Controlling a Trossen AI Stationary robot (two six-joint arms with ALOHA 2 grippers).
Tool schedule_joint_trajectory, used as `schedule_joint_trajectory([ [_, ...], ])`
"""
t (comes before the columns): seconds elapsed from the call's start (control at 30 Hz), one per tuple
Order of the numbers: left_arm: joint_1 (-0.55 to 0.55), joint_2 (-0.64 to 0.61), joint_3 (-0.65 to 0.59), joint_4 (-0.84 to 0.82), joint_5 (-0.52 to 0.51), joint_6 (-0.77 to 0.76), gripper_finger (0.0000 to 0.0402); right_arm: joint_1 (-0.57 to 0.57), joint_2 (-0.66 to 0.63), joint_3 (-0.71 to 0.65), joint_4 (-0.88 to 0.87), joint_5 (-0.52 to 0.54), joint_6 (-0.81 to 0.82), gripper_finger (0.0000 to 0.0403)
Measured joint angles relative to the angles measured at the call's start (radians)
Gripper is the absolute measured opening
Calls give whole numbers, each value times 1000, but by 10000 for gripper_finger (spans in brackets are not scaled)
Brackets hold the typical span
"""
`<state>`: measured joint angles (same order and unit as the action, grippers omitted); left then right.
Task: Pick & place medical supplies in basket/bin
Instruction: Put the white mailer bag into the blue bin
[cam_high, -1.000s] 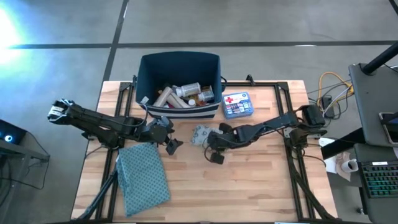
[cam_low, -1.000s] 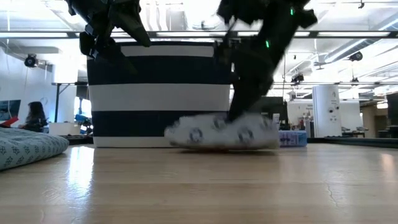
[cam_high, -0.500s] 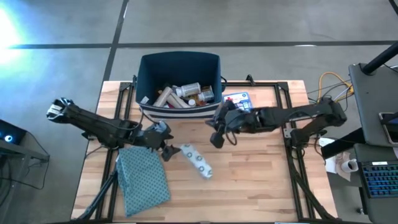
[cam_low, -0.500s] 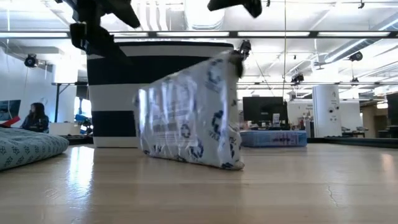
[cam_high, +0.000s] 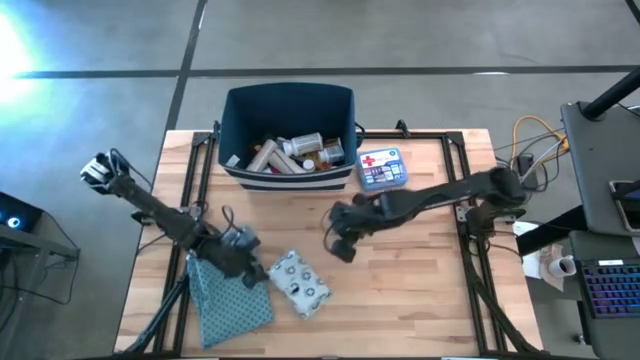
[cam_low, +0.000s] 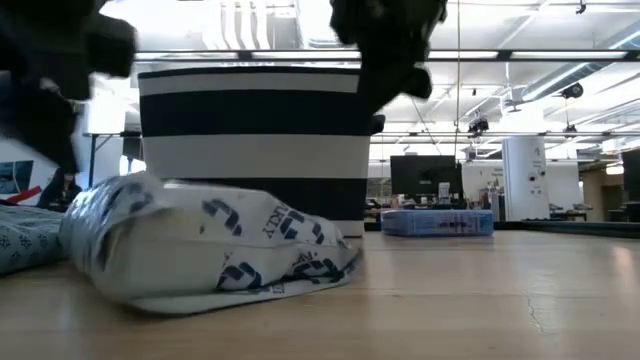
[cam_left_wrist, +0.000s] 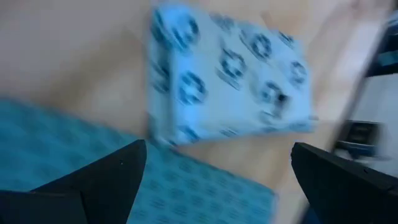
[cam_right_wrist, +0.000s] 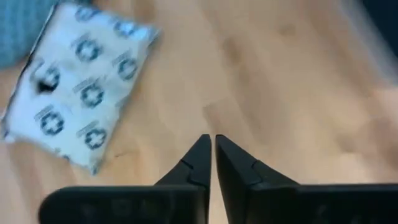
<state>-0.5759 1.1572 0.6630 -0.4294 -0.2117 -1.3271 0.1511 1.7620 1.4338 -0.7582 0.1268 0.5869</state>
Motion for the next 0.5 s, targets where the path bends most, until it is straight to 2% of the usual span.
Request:
schedule_joint_trajectory([
  [0.1, -86, 0, -81, 240, -24, -143, 377, 13, 76, 0, 67, -112, 3, 39],
  [0.2, -149, 0, -120, 438, -97, -227, 377, 18, 147, 0, 148, -250, 10, 82],
  [0.3, -192, 1, -127, 481, -163, -305, 377, 19, 193, 0, 235, -325, 10, 133],
  [0.5, -232, 50, -121, 468, -188, -481, 377, 18, 246, 0, 367, -426, 71, 218],
])
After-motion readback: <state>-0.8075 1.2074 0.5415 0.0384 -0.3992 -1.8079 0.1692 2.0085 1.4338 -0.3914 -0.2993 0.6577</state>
